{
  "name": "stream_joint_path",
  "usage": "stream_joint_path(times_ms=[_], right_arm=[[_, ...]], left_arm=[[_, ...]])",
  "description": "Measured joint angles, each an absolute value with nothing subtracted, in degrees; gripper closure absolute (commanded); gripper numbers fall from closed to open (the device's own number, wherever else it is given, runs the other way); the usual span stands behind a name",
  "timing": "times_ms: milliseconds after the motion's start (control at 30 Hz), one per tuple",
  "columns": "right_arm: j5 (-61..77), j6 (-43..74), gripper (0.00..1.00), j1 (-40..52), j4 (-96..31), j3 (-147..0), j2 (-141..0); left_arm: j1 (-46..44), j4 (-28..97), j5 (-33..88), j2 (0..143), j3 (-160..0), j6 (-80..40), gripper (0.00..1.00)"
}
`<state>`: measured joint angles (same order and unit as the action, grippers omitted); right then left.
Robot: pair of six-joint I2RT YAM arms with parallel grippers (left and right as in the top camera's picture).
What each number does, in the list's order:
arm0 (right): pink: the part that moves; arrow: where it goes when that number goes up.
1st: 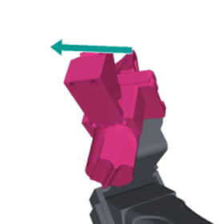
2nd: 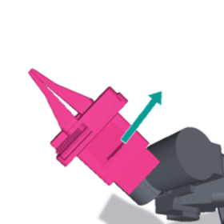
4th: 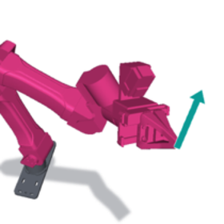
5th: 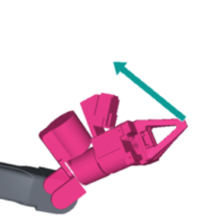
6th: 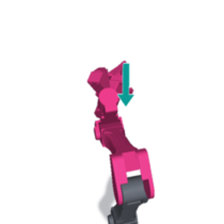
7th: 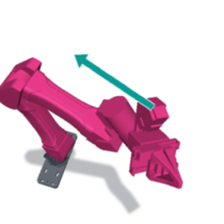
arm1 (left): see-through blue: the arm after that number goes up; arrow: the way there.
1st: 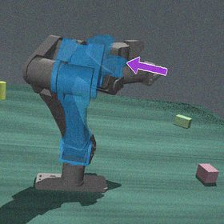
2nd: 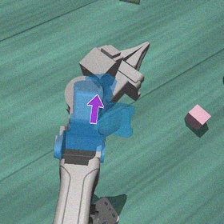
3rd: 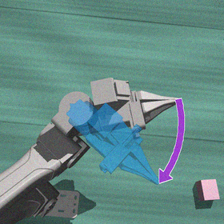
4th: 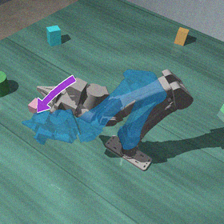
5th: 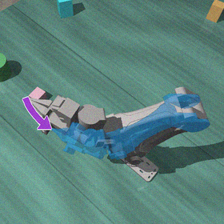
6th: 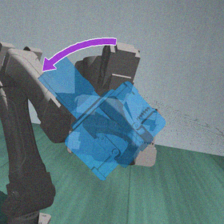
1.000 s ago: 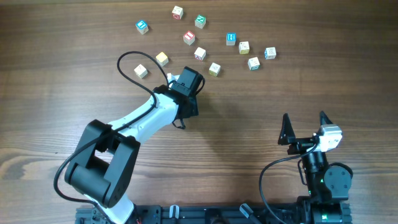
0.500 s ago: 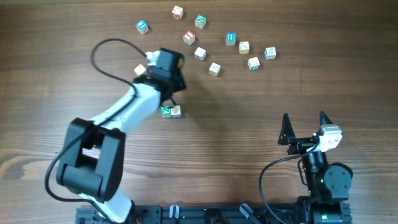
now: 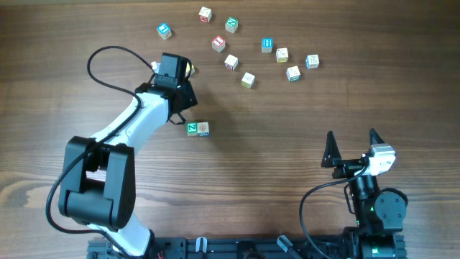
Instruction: Form a horizontal line
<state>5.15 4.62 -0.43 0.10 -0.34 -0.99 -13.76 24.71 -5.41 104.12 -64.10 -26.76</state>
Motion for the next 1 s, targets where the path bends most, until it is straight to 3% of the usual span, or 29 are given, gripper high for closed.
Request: stream_joint_path(times_ms=[567,1000], right_arm=[[5.1,4.6,0.00,-0.4,0.1,-0.3,-1.0],[5.1,4.6,0.00,-0.4,0.1,-0.3,-1.0]], left_arm=[[-13.8,29.2,4.2,108.0,-64.1,-23.6,0.96],[-13.8,30.9,4.5,108.0,-64.1,-23.6,0.96]])
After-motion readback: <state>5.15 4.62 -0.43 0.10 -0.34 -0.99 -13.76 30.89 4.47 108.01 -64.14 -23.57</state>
